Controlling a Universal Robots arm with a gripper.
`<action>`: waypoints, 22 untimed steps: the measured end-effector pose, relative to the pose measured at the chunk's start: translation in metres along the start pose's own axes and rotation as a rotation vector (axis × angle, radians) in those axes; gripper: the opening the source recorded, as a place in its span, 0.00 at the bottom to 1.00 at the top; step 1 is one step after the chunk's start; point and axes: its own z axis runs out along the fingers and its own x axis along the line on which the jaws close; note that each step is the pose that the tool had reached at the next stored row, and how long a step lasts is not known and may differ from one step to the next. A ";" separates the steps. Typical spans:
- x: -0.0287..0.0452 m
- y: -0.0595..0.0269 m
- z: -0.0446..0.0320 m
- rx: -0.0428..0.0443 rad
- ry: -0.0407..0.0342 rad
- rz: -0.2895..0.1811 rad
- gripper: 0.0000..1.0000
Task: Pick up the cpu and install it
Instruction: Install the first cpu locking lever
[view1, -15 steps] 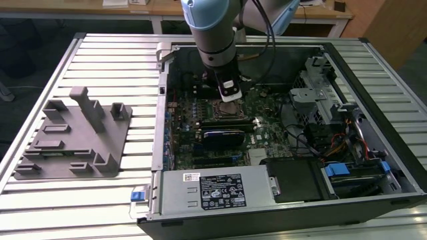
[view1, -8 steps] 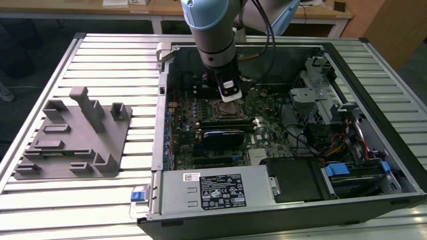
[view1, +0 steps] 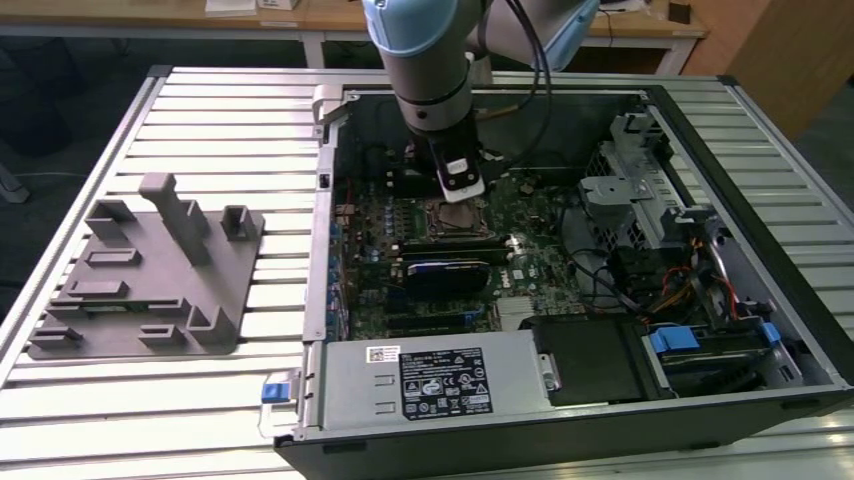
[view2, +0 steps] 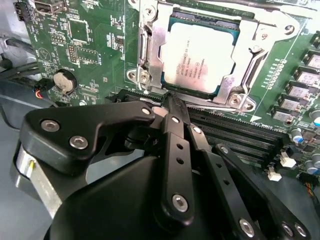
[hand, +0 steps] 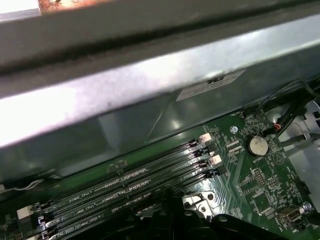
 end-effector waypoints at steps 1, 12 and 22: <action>-0.0002 0.0003 -0.0009 -0.0004 0.0002 0.000 0.11; -0.0006 0.0011 -0.0034 -0.0048 0.0016 0.002 0.11; 0.0065 -0.0015 -0.0055 -0.0273 0.0092 0.010 0.11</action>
